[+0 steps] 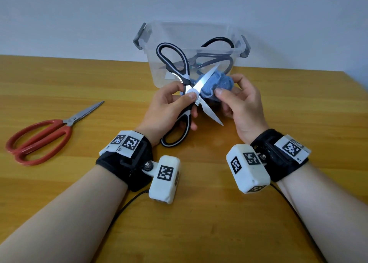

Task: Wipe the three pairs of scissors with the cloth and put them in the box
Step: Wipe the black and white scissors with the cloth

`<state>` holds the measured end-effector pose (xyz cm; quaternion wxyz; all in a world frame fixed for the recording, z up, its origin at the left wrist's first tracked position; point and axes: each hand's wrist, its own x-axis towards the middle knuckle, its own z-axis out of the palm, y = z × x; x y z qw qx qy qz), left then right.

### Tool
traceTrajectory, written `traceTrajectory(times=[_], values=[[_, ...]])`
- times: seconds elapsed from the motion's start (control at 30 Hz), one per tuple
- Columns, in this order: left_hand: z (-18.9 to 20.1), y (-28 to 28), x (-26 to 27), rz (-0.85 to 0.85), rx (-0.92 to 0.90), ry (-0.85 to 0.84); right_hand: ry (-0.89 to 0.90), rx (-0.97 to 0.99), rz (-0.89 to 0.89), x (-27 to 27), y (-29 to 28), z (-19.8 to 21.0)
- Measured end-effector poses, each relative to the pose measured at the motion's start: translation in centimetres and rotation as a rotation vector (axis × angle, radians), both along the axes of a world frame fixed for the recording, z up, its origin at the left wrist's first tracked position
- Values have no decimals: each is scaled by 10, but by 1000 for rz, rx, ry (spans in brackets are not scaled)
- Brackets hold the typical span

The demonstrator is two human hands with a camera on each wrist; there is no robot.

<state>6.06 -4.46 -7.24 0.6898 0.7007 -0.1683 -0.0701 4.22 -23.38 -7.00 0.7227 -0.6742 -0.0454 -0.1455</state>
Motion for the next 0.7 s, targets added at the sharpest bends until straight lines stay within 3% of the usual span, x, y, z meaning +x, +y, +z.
traceTrajectory(times=[0.13,0.2,0.43,0.57,0.7], values=[[1,1,-1,17,-87,-7,88,123,-194,10,-7,-6],[2,2,-3,-5,-112,-22,118,88,-223,12,-6,-8],[3,2,-4,-98,-105,-19,137,1,-178,9,-3,-6],[1,0,0,16,-46,-19,72,15,16,1,0,-1],[1,0,0,114,-73,-15,51,-30,-34,1,1,-3]])
